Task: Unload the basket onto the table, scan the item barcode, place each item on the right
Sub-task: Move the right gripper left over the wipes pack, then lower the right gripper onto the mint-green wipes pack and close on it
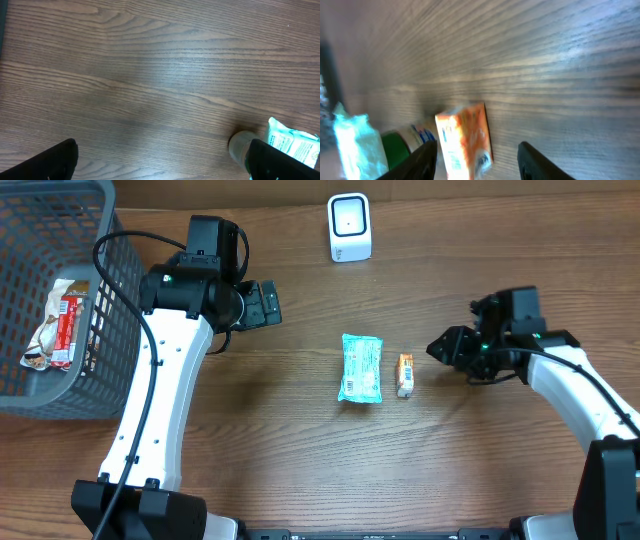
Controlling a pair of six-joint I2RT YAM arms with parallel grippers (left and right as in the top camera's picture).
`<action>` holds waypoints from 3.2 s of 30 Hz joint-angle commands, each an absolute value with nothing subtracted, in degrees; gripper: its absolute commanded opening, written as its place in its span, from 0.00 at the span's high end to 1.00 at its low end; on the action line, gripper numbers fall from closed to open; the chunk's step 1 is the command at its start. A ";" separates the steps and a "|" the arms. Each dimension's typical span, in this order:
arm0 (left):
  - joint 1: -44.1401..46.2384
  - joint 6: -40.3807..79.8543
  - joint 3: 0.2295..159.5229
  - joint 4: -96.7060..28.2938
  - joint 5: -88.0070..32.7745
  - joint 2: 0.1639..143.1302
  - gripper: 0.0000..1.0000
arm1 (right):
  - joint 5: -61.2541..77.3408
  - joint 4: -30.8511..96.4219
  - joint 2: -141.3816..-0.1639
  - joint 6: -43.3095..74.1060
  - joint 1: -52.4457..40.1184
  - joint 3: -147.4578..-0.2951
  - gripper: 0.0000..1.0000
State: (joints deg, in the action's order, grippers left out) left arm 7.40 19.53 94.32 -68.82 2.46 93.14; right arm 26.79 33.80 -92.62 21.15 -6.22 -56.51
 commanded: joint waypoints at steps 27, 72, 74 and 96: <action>7.53 19.73 94.98 -68.75 3.18 92.90 0.00 | -5.98 36.10 -98.21 17.76 -29.23 -61.47 0.35; 7.53 19.73 94.98 -68.75 3.18 92.90 0.00 | -9.65 27.92 -102.72 17.50 -29.19 -61.14 0.69; 7.53 19.70 94.98 -68.75 3.18 92.90 0.00 | -9.63 28.03 -102.72 17.52 -29.19 -61.12 0.36; 7.53 19.70 94.98 -68.75 3.18 92.90 0.00 | -5.41 37.32 -102.72 17.76 -29.19 -60.69 0.44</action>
State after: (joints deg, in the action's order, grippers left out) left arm 7.40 19.53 94.32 -68.79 2.44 93.14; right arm -7.35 36.53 -102.61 17.85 -29.02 -60.42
